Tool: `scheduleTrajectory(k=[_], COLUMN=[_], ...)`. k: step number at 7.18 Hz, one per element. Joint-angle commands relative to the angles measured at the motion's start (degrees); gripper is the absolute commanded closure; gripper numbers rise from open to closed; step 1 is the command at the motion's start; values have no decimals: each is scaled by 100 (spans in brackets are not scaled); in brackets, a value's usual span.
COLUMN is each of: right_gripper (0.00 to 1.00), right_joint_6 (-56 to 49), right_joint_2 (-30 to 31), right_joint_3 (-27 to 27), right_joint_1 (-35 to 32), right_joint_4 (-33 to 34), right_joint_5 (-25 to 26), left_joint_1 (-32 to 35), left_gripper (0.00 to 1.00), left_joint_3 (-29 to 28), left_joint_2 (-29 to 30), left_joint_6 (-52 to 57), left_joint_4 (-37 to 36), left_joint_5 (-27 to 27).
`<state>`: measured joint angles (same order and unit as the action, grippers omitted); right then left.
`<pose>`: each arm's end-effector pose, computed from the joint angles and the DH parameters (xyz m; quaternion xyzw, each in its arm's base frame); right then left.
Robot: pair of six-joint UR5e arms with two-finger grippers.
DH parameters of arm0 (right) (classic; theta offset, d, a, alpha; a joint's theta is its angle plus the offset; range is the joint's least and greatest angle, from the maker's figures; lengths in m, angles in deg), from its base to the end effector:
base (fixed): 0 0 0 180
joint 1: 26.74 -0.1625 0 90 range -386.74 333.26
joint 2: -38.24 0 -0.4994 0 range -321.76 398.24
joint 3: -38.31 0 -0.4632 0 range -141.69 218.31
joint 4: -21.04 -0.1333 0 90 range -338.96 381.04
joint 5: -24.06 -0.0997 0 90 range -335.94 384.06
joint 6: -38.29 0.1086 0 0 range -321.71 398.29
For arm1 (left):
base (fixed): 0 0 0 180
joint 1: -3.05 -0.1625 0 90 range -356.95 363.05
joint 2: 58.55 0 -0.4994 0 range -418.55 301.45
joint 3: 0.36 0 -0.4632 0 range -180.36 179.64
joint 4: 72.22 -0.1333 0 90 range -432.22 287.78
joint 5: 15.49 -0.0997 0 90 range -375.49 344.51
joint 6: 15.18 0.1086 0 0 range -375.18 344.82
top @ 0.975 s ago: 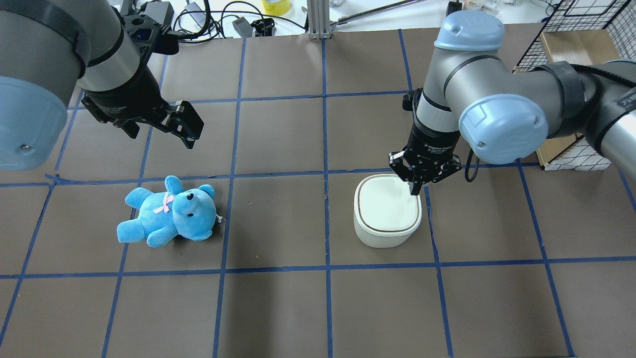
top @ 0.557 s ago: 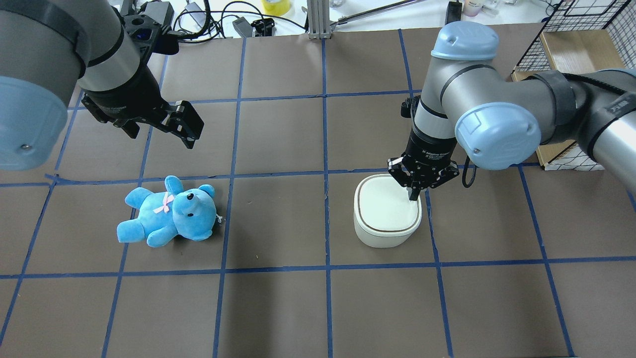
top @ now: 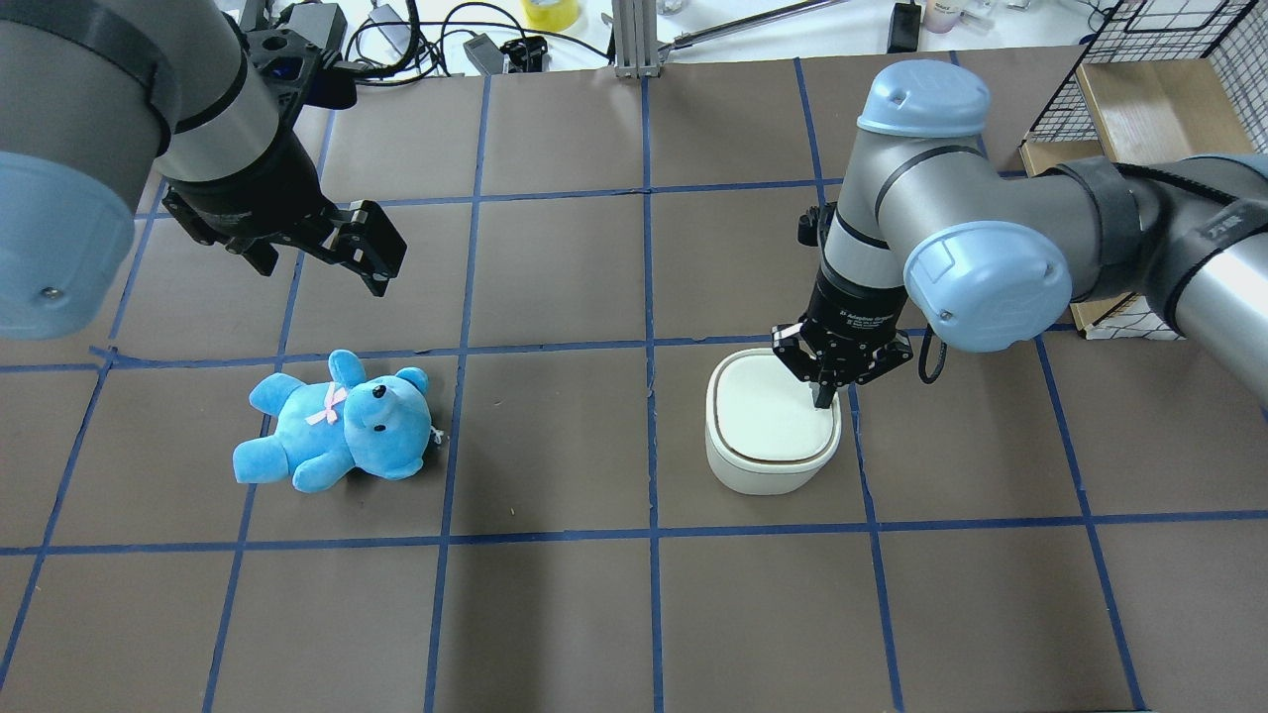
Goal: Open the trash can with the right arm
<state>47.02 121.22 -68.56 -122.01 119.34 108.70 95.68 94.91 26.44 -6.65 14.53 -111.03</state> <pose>0.1935 -0.5360 0.3396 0.0362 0.9890 0.1401 0.0295 -0.1468 -0.5186 0.5551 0.0958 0.9939 -0.0235 0.0496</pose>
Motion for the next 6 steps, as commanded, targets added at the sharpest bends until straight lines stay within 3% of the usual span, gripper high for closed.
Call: scheduleTrajectory(k=[1,6], right_gripper=[100,100], right_joint_6=[6,76], right_joint_2=[-1,16], right_joint_3=[-18,-36], right_joint_1=[0,0], right_joint_4=[15,58], right_joint_5=[0,0], left_joint_1=[0,0], left_gripper=[0,0], left_joint_3=[0,0], left_joint_2=[0,0], left_joint_6=[0,0], left_joint_4=[0,0], left_joint_5=[0,0])
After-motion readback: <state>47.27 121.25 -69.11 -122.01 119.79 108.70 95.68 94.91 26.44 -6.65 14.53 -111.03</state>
